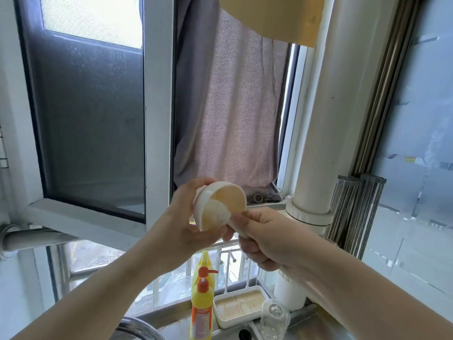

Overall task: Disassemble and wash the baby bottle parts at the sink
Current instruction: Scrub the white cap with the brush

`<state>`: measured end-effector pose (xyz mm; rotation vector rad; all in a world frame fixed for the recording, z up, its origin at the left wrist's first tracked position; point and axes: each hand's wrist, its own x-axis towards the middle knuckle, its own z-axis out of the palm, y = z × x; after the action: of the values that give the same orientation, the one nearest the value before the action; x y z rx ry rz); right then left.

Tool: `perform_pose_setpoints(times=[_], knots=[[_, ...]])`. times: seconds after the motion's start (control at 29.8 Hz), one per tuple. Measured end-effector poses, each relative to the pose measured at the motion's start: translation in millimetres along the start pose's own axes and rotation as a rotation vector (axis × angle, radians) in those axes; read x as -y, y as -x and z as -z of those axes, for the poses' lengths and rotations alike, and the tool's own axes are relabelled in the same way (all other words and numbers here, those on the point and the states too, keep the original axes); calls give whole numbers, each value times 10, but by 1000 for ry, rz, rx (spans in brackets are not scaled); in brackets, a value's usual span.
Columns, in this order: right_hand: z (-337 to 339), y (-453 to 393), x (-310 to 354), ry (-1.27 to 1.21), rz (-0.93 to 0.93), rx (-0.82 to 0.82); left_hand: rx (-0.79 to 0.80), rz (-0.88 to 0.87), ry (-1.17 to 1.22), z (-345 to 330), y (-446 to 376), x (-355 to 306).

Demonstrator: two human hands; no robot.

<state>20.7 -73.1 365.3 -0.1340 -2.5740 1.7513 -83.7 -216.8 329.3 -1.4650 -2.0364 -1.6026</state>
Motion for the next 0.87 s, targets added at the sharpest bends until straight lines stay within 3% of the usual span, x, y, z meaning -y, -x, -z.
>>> perform_pose_setpoints(times=[0.13, 0.24, 0.4, 0.5, 0.54, 0.6, 0.71, 0.81, 0.87], knots=[[39, -12, -15, 211, 75, -86, 100, 121, 140, 63, -52, -101], [112, -36, -13, 347, 148, -87, 178, 345, 551, 136, -115, -246], [120, -7, 41, 676, 213, -137, 182, 402, 416, 178, -212, -272], [118, 11, -64, 1298, 467, -534, 97, 419, 386, 160, -205, -207], [115, 7, -105, 1397, 546, -674, 78, 428, 402, 155, -201, -194], [89, -14, -145, 1453, 622, -797, 61, 420, 435, 142, -205, -189], [36, -78, -148, 1094, 476, -540, 20, 357, 423, 105, -182, -189], [-61, -23, -90, 410, 83, -126, -24, 286, 437, 95, -114, -161], [-98, -1, -60, -22, -64, 52, -56, 260, 435, 113, -103, -123]])
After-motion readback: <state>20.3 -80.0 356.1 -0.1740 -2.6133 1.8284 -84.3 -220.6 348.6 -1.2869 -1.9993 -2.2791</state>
